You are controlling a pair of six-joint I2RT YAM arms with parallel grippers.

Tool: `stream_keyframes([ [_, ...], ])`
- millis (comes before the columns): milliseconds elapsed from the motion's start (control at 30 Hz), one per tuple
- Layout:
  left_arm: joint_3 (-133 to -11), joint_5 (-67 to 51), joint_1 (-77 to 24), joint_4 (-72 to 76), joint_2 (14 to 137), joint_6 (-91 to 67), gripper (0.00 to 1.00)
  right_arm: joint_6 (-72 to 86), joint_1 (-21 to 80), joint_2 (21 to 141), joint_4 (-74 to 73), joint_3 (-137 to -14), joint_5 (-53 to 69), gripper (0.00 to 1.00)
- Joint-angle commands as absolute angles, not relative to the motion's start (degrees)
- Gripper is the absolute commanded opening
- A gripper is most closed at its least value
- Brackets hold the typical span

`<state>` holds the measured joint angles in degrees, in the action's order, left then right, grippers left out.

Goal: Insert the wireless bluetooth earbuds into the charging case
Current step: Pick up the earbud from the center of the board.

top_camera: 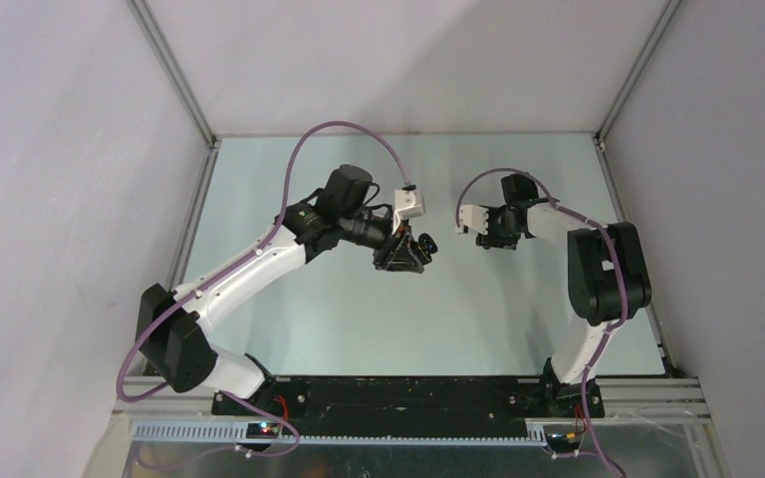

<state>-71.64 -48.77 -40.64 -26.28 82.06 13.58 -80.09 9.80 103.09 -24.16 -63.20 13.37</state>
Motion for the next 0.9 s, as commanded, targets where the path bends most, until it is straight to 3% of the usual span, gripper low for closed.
stream_keyframes([
  [0, -73.8, -50.1, -40.9, -25.8, 80.2, 14.7, 0.0, -76.2, 10.8, 106.3, -17.3, -63.2, 7.2, 0.54],
  [867, -73.7, -50.3, -40.9, -26.3, 79.9, 15.2, 0.0, -79.5, 15.7, 105.6, -36.9, -64.1, 13.9, 0.49],
])
